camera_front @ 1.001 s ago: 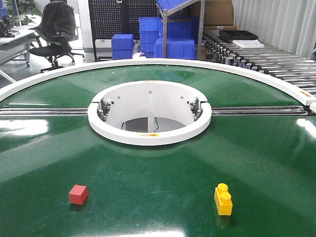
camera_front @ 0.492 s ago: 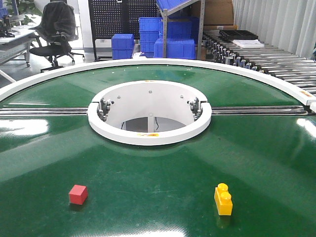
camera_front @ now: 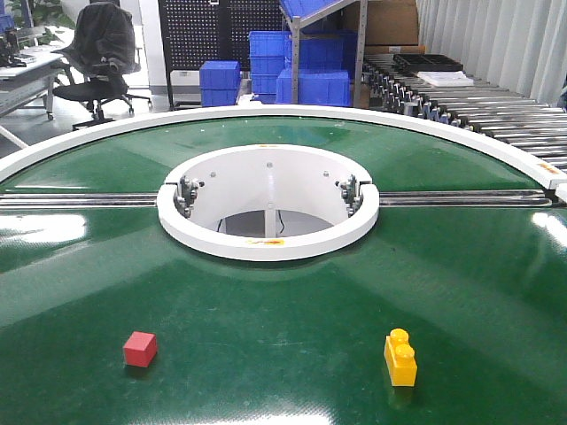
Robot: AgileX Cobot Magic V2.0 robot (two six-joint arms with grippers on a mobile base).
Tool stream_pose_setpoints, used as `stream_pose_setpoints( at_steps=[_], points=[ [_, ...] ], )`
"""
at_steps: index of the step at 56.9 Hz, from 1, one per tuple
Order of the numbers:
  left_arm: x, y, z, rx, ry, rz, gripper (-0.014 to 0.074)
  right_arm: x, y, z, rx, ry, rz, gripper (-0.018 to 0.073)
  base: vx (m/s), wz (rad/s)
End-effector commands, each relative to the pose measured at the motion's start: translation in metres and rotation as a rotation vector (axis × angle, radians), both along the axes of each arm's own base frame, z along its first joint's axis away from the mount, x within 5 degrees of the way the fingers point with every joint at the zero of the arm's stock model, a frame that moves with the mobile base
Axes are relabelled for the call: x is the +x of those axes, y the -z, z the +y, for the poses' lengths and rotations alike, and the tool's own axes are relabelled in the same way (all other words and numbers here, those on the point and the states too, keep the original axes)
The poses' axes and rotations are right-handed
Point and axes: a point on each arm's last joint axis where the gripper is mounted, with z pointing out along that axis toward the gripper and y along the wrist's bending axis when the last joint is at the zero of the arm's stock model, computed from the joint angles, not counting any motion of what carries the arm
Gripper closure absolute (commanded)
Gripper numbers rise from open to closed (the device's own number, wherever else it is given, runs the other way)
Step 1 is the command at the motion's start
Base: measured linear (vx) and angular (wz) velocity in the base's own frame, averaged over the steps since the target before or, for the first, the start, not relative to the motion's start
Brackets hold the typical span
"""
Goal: Pick red and yellow blocks into blue bin
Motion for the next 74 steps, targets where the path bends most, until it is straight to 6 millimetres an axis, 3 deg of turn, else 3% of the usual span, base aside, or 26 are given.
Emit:
stream_pose_setpoints(
  at_steps=[1, 7, 15, 21, 25, 34, 39, 43, 51, 62, 74],
  points=[
    [0.024, -0.009, 0.001, -0.005, -0.002, 0.004, 0.0595, 0.021, -0.006, 0.002, 0.026, -0.009, -0.002, 0.0569, 0.0, 0.0],
    [0.045, 0.001, 0.001, -0.006, -0.001, 0.082, 0.0593, 0.041, 0.007, 0.003, 0.049, -0.012, 0.092, 0.0566, 0.0, 0.0],
    [0.058, 0.01, 0.001, -0.007, 0.0, 0.159, 0.0566, 0.056, 0.023, 0.004, 0.06, -0.01, 0.224, 0.0507, 0.0, 0.0],
    [0.061, 0.012, 0.001, -0.006, 0.0, 0.17, 0.0489, 0.061, 0.029, 0.004, 0.057, -0.008, 0.275, 0.0375, 0.0, 0.0],
    [0.061, 0.012, 0.001, -0.007, 0.0, 0.171, 0.0418, 0.061, 0.029, 0.004, 0.058, -0.008, 0.278, 0.0239, 0.0, 0.0],
    [0.061, 0.014, 0.001, -0.008, 0.0, 0.185, 0.0202, 0.061, 0.027, 0.005, 0.109, -0.022, 0.259, -0.005, 0.0, 0.0],
    [0.062, 0.015, 0.001, -0.008, 0.001, 0.205, 0.0131, 0.063, 0.029, 0.007, 0.192, -0.043, 0.284, -0.0116, 0.0, 0.0],
    [0.062, 0.016, 0.001, -0.008, 0.001, 0.21, 0.0101, 0.072, 0.036, 0.01, 0.219, -0.056, 0.369, -0.0116, 0.0, 0.0],
    [0.062, 0.016, 0.001, -0.008, 0.001, 0.214, 0.0097, 0.112, 0.051, 0.021, 0.19, -0.114, 0.599, -0.0071, 0.0, 0.0],
    [0.062, 0.017, 0.001, -0.008, 0.002, 0.218, 0.0097, 0.183, 0.073, 0.06, 0.081, -0.238, 0.872, -0.0036, 0.0, 0.0],
    [0.062, 0.017, 0.001, -0.008, 0.002, 0.218, 0.0097, 0.26, 0.111, 0.065, 0.029, -0.113, 1.124, -0.0034, 0.0, 0.0]
  ],
)
